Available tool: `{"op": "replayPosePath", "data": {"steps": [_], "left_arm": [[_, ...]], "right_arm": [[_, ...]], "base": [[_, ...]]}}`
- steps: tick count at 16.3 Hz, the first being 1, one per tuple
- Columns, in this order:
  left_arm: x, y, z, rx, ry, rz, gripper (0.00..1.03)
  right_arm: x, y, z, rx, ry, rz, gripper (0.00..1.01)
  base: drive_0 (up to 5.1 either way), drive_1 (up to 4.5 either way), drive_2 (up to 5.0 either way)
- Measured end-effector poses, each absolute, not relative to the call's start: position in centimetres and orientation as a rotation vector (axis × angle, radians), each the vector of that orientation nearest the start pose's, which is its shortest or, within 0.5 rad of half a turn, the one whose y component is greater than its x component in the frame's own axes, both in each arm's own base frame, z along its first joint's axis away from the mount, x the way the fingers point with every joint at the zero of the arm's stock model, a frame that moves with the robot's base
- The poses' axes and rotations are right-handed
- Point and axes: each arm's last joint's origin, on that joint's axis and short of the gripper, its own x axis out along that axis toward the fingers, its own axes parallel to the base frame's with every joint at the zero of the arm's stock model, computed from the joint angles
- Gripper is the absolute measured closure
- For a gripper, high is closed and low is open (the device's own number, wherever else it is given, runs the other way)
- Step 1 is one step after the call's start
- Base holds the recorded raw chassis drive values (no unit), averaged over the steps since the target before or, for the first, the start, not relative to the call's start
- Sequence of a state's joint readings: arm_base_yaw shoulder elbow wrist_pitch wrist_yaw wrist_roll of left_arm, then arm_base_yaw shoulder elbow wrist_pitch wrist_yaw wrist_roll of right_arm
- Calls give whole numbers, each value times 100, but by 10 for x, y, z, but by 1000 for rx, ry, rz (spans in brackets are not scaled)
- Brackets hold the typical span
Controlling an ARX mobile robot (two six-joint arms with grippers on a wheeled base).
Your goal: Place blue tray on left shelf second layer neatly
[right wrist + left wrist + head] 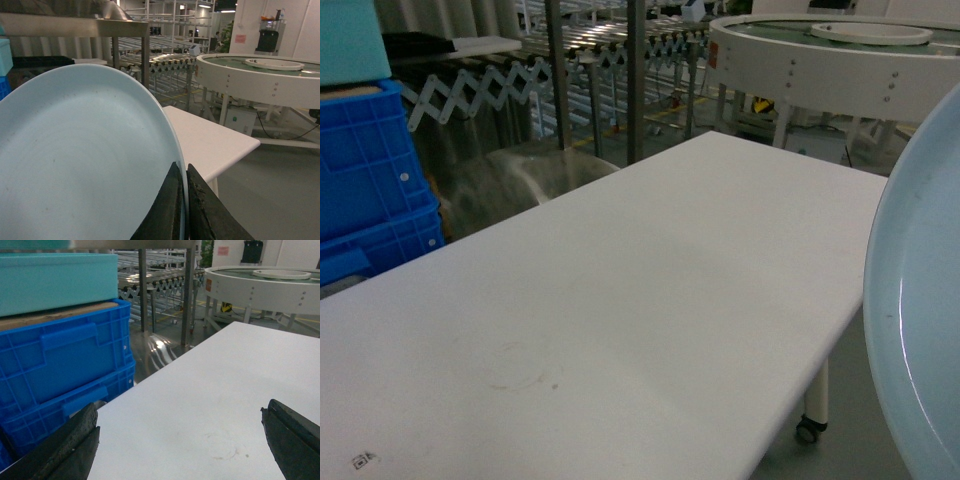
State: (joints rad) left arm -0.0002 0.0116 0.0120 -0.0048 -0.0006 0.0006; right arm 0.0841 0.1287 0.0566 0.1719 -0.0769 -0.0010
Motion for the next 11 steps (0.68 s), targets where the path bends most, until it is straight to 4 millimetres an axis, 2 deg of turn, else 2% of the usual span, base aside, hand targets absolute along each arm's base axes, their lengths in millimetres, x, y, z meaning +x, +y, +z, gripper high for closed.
{"op": "replayPosePath", "data": {"steps": [11], "left_arm": [[98, 0, 166, 1, 4, 0, 5]], "right_arm": [[102, 11, 189, -1, -100, 160, 99]], "base": [[-148, -148, -148]]}}
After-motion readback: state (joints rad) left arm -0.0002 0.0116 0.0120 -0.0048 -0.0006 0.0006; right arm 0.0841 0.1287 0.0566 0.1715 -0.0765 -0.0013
